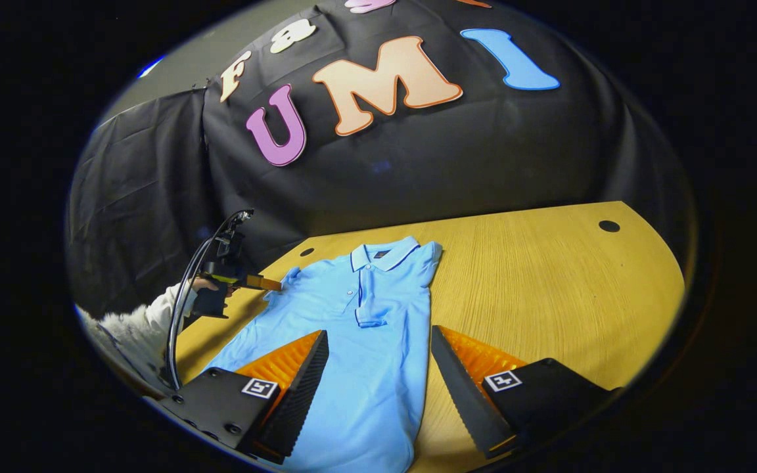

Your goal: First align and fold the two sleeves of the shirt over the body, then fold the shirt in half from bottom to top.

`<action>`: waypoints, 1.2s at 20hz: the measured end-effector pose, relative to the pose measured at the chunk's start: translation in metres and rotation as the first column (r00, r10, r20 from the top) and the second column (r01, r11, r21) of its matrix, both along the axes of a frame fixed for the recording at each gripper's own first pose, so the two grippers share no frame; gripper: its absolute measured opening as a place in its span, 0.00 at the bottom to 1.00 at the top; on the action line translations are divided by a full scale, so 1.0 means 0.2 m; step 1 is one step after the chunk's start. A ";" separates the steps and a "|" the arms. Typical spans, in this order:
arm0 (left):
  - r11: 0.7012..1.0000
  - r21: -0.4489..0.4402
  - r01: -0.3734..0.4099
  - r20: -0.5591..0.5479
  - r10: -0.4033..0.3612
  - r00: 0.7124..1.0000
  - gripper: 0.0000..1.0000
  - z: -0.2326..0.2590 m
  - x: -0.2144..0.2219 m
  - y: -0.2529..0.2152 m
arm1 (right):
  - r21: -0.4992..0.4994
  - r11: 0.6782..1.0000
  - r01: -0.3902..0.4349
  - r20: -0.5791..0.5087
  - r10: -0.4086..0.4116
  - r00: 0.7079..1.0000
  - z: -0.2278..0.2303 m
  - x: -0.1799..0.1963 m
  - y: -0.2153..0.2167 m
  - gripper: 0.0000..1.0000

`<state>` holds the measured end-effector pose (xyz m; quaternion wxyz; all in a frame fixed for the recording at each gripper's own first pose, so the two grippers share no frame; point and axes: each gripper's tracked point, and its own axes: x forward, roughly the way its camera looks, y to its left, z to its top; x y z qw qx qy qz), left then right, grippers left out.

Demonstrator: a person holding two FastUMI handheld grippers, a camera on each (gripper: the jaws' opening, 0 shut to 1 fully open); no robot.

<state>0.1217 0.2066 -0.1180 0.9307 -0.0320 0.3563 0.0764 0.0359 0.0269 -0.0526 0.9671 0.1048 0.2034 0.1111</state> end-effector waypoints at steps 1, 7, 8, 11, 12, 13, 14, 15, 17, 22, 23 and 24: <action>1.000 -0.003 0.001 0.008 -0.001 1.000 0.75 0.00 0.01 0.00 | 0.001 1.000 -0.002 0.002 0.002 1.000 0.00 -0.01 0.01 0.98; 0.999 -0.029 0.024 0.051 -0.023 0.998 0.29 0.03 0.01 -0.03 | -0.005 1.000 -0.007 0.005 0.007 1.000 -0.01 -0.03 -0.01 0.98; 0.999 -0.028 0.034 0.062 -0.032 0.998 0.23 0.03 0.02 -0.04 | -0.003 1.000 -0.008 0.007 0.008 1.000 0.00 -0.04 -0.01 0.98; 0.998 -0.041 0.045 0.095 -0.041 0.995 0.05 0.03 0.05 -0.05 | -0.003 1.000 -0.003 -0.001 0.003 1.000 -0.03 -0.06 -0.03 0.98; 0.998 -0.046 0.043 0.106 -0.038 0.994 0.02 0.03 0.06 -0.05 | -0.002 1.000 -0.002 -0.005 0.002 1.000 -0.03 -0.07 -0.03 0.98; 0.998 -0.049 0.040 0.115 -0.035 0.993 0.00 0.03 0.07 -0.06 | 0.001 1.000 0.001 -0.006 -0.001 1.000 -0.04 -0.08 -0.04 0.98; 0.998 -0.052 0.044 0.126 -0.037 0.991 0.00 0.05 0.08 -0.07 | 0.003 1.000 0.003 -0.007 -0.003 1.000 -0.04 -0.09 -0.05 0.98; 0.997 -0.050 0.052 0.139 -0.044 0.989 0.00 0.07 0.08 -0.08 | 0.004 1.000 0.006 -0.007 -0.005 1.000 -0.04 -0.10 -0.05 0.98; 0.996 -0.048 0.078 0.186 -0.068 0.980 0.00 0.17 0.11 -0.13 | 0.004 1.000 0.011 -0.007 -0.011 1.000 -0.04 -0.11 -0.06 0.98; 0.973 -0.006 0.230 0.274 -0.219 0.936 0.00 0.39 0.18 -0.49 | 0.007 1.000 0.014 0.004 -0.014 1.000 -0.02 -0.12 -0.07 0.98; 0.966 0.006 0.259 0.276 -0.251 0.928 0.00 0.40 0.18 -0.58 | 0.007 1.000 0.013 0.004 -0.013 1.000 -0.03 -0.12 -0.07 0.98; 0.957 0.011 0.290 0.276 -0.282 0.919 0.00 0.40 0.18 -0.66 | 0.004 1.000 0.014 0.004 -0.014 1.000 -0.03 -0.13 -0.07 0.98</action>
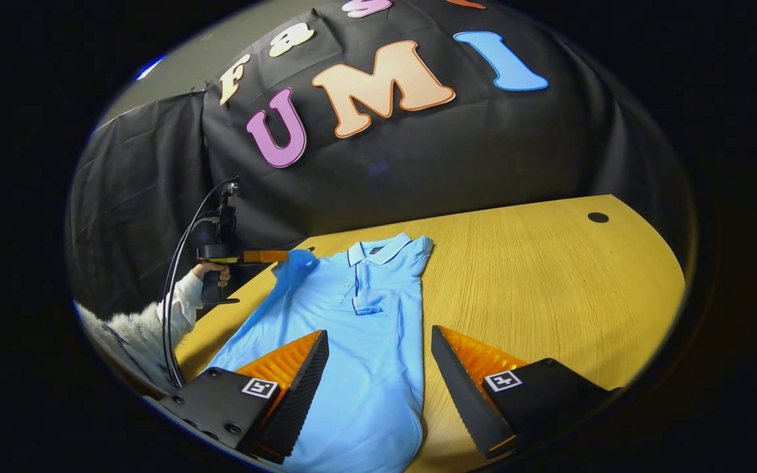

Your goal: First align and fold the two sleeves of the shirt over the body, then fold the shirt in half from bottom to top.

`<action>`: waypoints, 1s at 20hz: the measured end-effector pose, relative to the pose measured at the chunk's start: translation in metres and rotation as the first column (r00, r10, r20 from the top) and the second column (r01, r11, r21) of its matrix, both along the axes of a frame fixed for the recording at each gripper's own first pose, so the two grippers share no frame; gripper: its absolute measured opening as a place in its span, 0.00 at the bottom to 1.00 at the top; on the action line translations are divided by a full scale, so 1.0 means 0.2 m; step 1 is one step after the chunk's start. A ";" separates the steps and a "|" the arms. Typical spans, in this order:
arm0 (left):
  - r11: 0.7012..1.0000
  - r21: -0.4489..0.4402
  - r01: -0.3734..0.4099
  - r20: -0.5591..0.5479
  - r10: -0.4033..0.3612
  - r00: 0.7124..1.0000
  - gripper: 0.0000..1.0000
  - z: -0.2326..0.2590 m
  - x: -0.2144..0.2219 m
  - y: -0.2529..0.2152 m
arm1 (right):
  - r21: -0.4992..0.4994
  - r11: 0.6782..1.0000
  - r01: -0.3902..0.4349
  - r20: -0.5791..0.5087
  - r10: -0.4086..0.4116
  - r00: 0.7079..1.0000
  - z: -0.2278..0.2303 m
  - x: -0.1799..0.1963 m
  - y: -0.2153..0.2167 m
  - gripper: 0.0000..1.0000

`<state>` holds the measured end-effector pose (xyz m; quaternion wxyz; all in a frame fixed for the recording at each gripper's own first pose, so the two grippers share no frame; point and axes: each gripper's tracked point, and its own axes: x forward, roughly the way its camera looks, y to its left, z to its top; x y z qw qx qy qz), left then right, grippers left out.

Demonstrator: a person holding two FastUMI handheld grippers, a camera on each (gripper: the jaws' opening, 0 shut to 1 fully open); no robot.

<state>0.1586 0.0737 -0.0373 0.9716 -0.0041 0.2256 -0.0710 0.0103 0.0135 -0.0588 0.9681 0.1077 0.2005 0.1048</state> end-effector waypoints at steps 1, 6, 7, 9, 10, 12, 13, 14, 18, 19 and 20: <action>1.000 0.005 0.031 -0.002 -0.031 1.000 0.00 -0.01 0.00 -0.09 | -0.007 1.000 0.000 -0.001 0.000 1.000 -0.01 -0.01 0.00 0.98; 0.985 0.081 0.149 -0.018 -0.148 0.989 0.00 -0.09 -0.02 -0.42 | -0.033 0.999 0.005 -0.009 -0.005 1.000 -0.04 -0.07 -0.01 0.94; 0.981 0.103 0.162 -0.023 -0.160 0.987 0.00 -0.11 -0.03 -0.46 | -0.036 0.999 0.007 -0.009 -0.007 1.000 -0.05 -0.08 0.00 0.98; 0.975 0.138 0.176 -0.040 -0.172 0.984 0.06 -0.15 -0.04 -0.53 | -0.038 0.999 0.007 -0.010 -0.008 1.000 -0.06 -0.11 0.00 0.98; 0.974 0.128 0.187 -0.048 -0.183 0.982 0.11 -0.16 -0.07 -0.56 | -0.039 0.999 0.006 -0.012 -0.007 1.000 -0.07 -0.13 0.01 0.98; 0.978 0.101 0.181 -0.064 -0.175 0.982 0.36 -0.17 -0.13 -0.58 | -0.053 0.999 0.001 -0.019 -0.002 1.000 -0.10 -0.16 0.03 0.98; 0.982 0.089 0.166 -0.065 -0.160 0.985 0.58 -0.17 -0.17 -0.56 | -0.064 0.998 -0.007 -0.022 0.005 1.000 -0.11 -0.19 0.03 0.98; 0.987 0.087 0.135 -0.065 -0.130 0.989 0.80 -0.16 -0.20 -0.52 | -0.073 0.997 -0.018 -0.027 0.016 0.999 -0.13 -0.21 0.05 0.98; 0.996 0.083 0.018 -0.059 -0.013 0.998 0.88 -0.14 -0.49 -0.30 | -0.093 0.994 -0.062 -0.058 0.057 0.997 -0.21 -0.33 0.12 0.98; 0.997 0.071 0.006 -0.067 -0.001 0.998 0.89 -0.15 -0.59 -0.27 | -0.099 0.992 -0.072 -0.066 0.066 0.996 -0.23 -0.37 0.13 0.98; 0.998 0.063 0.005 -0.074 -0.001 0.997 0.90 -0.16 -0.70 -0.24 | -0.109 0.991 -0.081 -0.074 0.073 0.995 -0.26 -0.41 0.14 0.98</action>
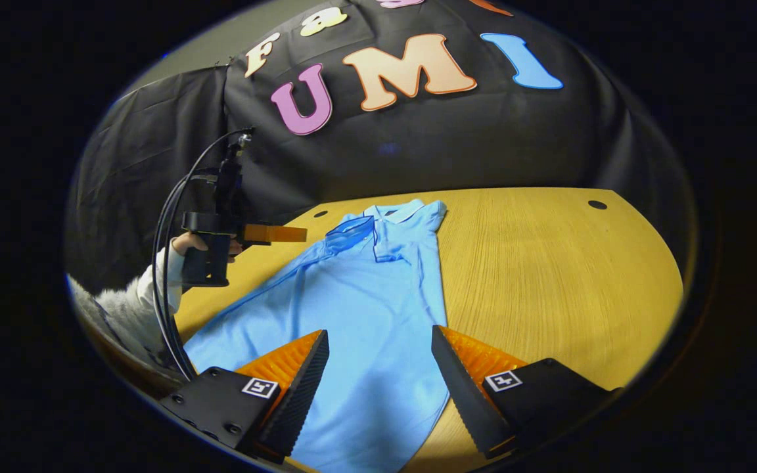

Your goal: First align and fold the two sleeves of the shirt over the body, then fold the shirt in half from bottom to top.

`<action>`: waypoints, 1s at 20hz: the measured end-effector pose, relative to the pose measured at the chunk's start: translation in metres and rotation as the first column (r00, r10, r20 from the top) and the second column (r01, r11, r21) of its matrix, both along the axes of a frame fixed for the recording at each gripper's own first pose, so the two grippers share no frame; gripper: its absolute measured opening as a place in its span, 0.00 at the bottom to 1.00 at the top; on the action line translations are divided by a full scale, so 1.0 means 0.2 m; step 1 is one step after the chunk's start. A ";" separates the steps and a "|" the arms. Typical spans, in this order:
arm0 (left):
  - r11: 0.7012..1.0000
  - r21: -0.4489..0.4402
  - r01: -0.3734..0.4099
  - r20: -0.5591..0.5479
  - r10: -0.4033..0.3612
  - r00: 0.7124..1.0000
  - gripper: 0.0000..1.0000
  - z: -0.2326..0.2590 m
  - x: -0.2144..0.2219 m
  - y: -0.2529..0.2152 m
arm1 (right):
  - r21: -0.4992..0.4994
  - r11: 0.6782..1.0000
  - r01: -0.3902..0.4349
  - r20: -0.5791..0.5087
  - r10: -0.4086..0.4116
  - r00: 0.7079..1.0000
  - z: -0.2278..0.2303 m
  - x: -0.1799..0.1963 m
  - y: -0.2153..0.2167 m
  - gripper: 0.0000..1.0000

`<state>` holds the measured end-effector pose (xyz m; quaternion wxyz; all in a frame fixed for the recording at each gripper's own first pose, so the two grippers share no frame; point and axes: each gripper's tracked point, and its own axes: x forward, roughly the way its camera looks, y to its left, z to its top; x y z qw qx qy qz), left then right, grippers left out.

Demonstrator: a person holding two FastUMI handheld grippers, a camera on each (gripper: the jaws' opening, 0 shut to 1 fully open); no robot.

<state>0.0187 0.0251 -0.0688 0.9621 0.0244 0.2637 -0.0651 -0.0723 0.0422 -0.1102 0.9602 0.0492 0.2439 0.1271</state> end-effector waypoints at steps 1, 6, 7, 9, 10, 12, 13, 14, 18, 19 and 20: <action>1.000 -0.001 0.007 -0.004 -0.007 1.000 0.92 -0.01 -0.12 0.02 | -0.013 1.000 -0.008 -0.008 0.008 1.000 -0.03 -0.04 0.01 0.98; 0.996 -0.069 0.061 -0.047 -0.064 0.997 0.94 -0.12 -0.65 -0.03 | -0.072 0.997 -0.003 -0.024 0.001 1.000 -0.11 -0.25 -0.01 0.98; 0.994 -0.084 0.064 -0.057 -0.068 0.996 0.94 -0.15 -0.74 -0.03 | -0.079 0.997 0.002 -0.022 -0.004 1.000 -0.12 -0.29 -0.02 0.98; 0.995 -0.079 0.060 -0.068 -0.066 0.996 0.94 -0.21 -0.88 -0.02 | -0.098 0.995 0.014 -0.020 -0.016 1.000 -0.15 -0.37 -0.03 0.98; 0.996 -0.067 0.055 -0.069 -0.060 0.996 0.94 -0.24 -0.95 -0.01 | -0.106 0.994 0.022 -0.018 -0.025 1.000 -0.16 -0.40 -0.03 0.98; 0.998 -0.042 0.039 -0.072 -0.042 0.997 0.94 -0.28 -1.06 0.01 | -0.116 0.993 0.023 -0.013 -0.025 1.000 -0.17 -0.47 -0.02 0.98; 0.999 -0.035 0.036 -0.074 -0.039 0.996 0.94 -0.31 -1.11 0.01 | -0.123 0.992 0.025 -0.008 -0.027 1.000 -0.18 -0.50 -0.02 0.98; 0.999 -0.034 0.038 -0.077 -0.040 0.996 0.94 -0.33 -1.15 -0.01 | -0.132 0.991 0.029 -0.002 -0.029 1.000 -0.18 -0.52 -0.02 0.94; 0.997 -0.050 0.067 -0.082 -0.071 0.994 0.94 -0.37 -1.25 -0.07 | -0.158 0.987 0.029 0.012 -0.027 1.000 -0.21 -0.57 -0.02 0.98; 0.997 -0.045 0.068 -0.084 -0.072 0.994 0.94 -0.38 -1.25 -0.08 | -0.166 0.986 0.028 0.015 -0.026 1.000 -0.21 -0.56 -0.02 0.98; 0.997 -0.040 0.070 -0.086 -0.073 0.994 0.94 -0.38 -1.26 -0.08 | -0.173 0.985 0.028 0.020 -0.025 0.999 -0.22 -0.56 -0.02 0.94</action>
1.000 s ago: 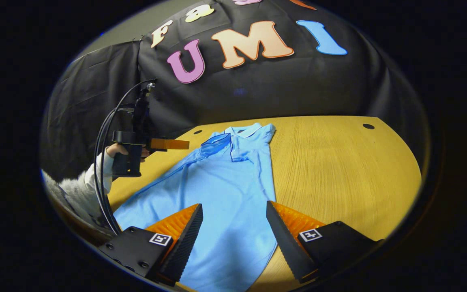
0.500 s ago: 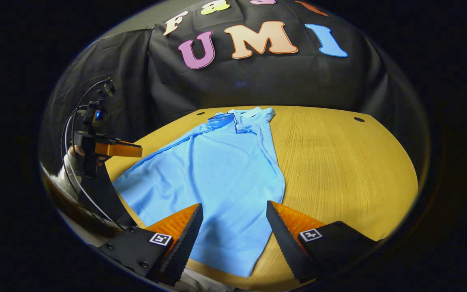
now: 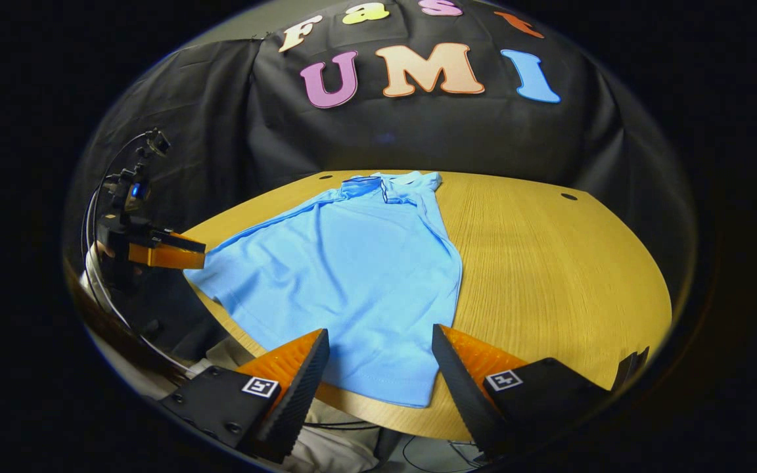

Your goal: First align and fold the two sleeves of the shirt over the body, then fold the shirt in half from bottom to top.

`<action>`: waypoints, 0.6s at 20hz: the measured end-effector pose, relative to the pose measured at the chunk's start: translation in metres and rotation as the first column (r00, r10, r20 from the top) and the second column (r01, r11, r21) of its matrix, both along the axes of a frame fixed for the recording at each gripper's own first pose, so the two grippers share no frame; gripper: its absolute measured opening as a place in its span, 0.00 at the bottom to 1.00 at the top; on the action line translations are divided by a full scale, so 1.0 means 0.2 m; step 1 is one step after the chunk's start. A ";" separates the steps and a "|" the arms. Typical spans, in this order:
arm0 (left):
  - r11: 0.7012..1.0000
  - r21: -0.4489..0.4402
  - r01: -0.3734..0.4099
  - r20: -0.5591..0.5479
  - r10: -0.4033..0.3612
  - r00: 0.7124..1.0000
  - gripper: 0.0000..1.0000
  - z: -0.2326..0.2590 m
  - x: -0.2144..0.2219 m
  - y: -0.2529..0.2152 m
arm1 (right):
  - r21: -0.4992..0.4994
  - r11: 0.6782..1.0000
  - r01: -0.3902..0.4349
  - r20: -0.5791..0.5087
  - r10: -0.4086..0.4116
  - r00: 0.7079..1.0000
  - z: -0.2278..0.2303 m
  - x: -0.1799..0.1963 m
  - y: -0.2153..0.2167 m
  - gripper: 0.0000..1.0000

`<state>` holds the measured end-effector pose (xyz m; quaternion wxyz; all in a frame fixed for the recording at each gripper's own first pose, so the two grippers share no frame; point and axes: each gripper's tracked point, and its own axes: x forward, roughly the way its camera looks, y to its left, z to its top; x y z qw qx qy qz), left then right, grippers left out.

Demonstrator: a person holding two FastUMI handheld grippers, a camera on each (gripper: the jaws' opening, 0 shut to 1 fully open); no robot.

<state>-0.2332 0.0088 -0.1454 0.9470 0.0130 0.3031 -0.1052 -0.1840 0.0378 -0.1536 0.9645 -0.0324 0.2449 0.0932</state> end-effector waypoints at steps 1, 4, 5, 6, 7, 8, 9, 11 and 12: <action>1.000 0.003 0.002 -0.005 -0.002 1.000 0.94 -0.02 0.00 -0.01 | -0.007 1.000 0.001 0.003 -0.001 1.000 0.00 0.00 -0.01 0.94; 0.999 0.051 0.020 -0.018 -0.019 1.000 0.95 -0.07 -0.04 -0.02 | -0.039 0.999 -0.011 0.019 0.012 1.000 -0.01 0.00 0.01 0.98; 0.996 0.081 0.028 -0.013 -0.027 1.000 0.95 -0.08 -0.03 -0.03 | -0.035 0.999 -0.016 0.020 0.017 1.000 -0.01 0.01 0.02 0.98; 0.995 0.096 0.040 -0.010 -0.039 0.999 0.94 -0.08 -0.03 -0.04 | -0.033 0.999 -0.020 0.019 0.020 1.000 -0.01 0.01 0.02 0.98; 0.995 0.088 0.053 0.000 -0.053 0.999 0.92 -0.07 -0.03 -0.06 | -0.033 0.999 -0.025 0.017 0.025 1.000 -0.02 0.03 0.03 0.96; 0.994 0.088 0.059 -0.004 -0.059 0.998 0.89 -0.08 -0.04 -0.07 | -0.030 0.999 -0.031 0.016 0.031 0.999 -0.01 0.03 0.03 0.95; 0.995 0.079 0.063 0.004 -0.064 0.998 0.82 -0.08 -0.04 -0.07 | -0.023 0.999 -0.032 0.015 0.033 0.999 -0.02 0.04 0.05 0.88; 0.994 0.071 0.078 0.014 -0.079 0.997 0.72 -0.07 -0.03 -0.10 | -0.020 0.999 -0.043 0.013 0.043 0.999 -0.02 0.06 0.07 0.78; 0.994 0.068 0.087 0.013 -0.088 0.996 0.66 -0.07 -0.02 -0.11 | -0.014 0.999 -0.049 0.008 0.049 0.999 -0.02 0.05 0.08 0.70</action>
